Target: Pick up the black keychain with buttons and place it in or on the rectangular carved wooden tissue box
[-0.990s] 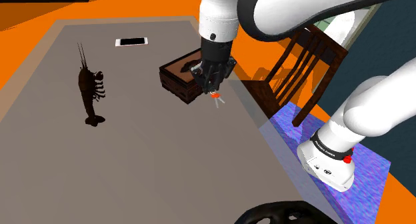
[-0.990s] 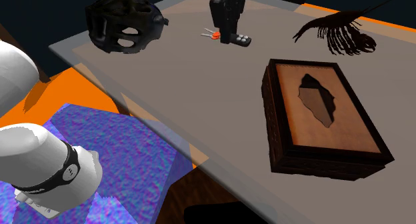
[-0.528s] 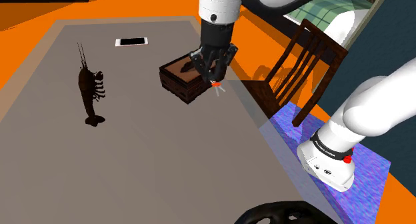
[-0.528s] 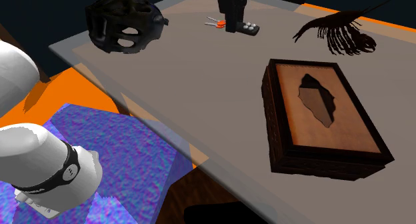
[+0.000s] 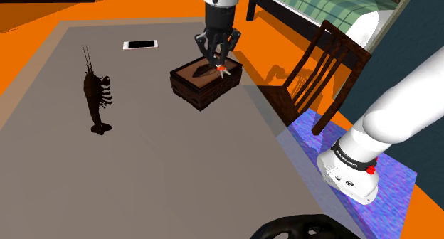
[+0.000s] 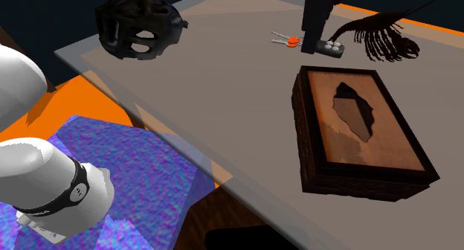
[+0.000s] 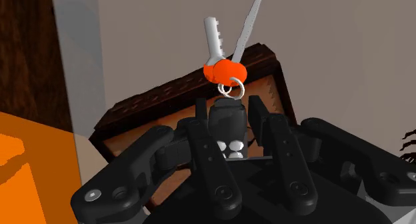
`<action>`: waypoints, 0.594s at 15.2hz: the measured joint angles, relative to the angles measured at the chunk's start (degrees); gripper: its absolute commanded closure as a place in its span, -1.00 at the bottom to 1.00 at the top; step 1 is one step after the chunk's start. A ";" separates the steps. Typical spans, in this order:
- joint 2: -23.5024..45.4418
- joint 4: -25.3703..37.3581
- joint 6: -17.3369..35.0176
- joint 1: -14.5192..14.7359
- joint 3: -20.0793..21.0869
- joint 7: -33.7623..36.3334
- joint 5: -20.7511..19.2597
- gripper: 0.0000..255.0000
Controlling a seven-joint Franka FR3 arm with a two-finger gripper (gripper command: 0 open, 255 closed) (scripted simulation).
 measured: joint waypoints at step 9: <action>14.43 15.69 -3.34 -2.99 -2.77 -3.84 -7.95 1.00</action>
